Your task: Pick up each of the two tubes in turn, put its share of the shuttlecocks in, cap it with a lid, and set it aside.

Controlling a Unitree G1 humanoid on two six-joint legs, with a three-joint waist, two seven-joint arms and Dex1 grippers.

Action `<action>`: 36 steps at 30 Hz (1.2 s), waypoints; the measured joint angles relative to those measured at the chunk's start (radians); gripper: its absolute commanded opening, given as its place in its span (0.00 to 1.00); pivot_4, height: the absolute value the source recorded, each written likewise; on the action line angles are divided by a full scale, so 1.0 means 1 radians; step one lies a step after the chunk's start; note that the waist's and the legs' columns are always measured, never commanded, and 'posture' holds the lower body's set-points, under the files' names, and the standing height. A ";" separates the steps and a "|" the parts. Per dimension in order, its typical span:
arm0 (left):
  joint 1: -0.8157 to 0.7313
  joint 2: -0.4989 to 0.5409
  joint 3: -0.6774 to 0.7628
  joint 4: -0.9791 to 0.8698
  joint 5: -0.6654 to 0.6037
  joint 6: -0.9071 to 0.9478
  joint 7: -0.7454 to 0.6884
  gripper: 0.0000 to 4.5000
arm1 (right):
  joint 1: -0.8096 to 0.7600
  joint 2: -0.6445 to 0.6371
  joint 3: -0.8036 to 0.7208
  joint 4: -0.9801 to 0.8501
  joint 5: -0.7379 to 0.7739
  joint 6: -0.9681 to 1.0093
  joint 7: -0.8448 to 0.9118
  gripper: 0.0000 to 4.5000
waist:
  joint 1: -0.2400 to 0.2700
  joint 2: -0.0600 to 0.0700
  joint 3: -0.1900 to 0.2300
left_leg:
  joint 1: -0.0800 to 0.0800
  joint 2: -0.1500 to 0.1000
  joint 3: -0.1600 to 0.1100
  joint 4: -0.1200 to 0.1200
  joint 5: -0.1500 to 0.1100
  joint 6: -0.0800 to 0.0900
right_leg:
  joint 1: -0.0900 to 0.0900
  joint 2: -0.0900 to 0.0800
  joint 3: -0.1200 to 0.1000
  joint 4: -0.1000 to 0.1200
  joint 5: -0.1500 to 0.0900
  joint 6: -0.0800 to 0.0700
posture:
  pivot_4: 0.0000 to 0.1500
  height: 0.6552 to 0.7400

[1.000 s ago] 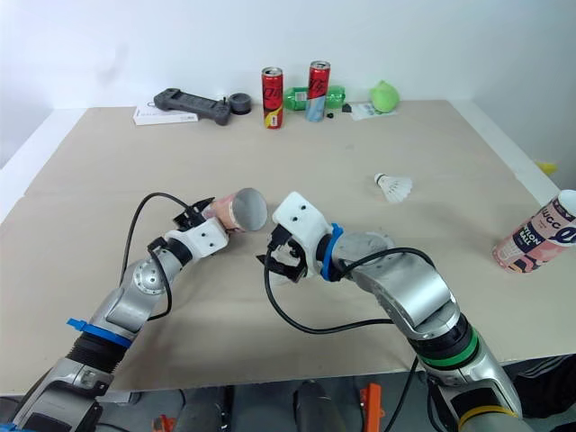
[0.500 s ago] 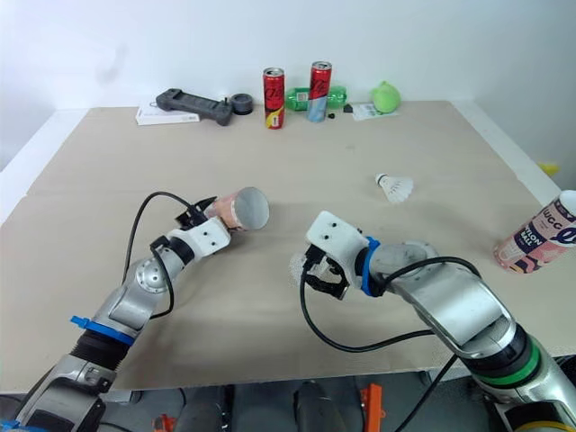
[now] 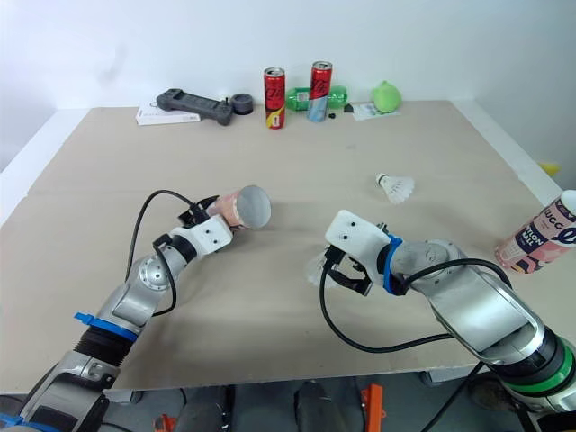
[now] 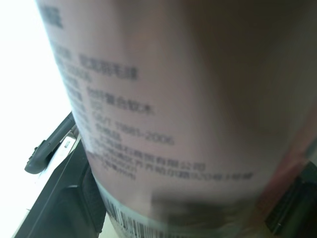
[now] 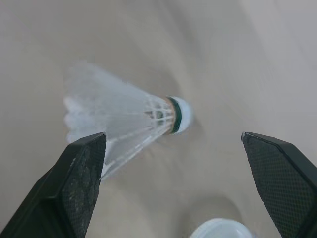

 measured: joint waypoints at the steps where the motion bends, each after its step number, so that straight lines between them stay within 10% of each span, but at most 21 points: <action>1: 0.000 0.000 0.000 0.000 0.000 -0.001 0.000 0.78 | 0.000 0.012 -0.016 0.000 0.007 -0.002 0.006 0.99 | 0.000 0.000 0.000 | 0.000 0.000 0.000 0.000 0.000 0.000 | 0.000 0.000 0.000 0.000 0.000 0.000 | 1.00 1.00; 11: 0.001 0.000 -0.001 -0.003 -0.001 -0.002 -0.003 0.78 | 0.131 0.277 -0.327 -0.121 0.354 0.179 0.071 0.99 | 0.000 -0.004 -0.002 | -0.002 0.000 -0.002 0.000 0.000 0.000 | 0.001 0.001 -0.001 0.000 -0.001 0.001 | 1.00 1.00; 36: 0.014 0.007 0.002 -0.021 -0.001 0.006 -0.004 0.78 | 0.183 0.390 -0.264 0.103 0.140 0.074 -0.214 0.99 | -0.001 -0.004 -0.002 | -0.001 0.000 -0.001 0.000 0.000 0.000 | 0.001 0.001 -0.001 0.000 -0.001 0.000 | 1.00 1.00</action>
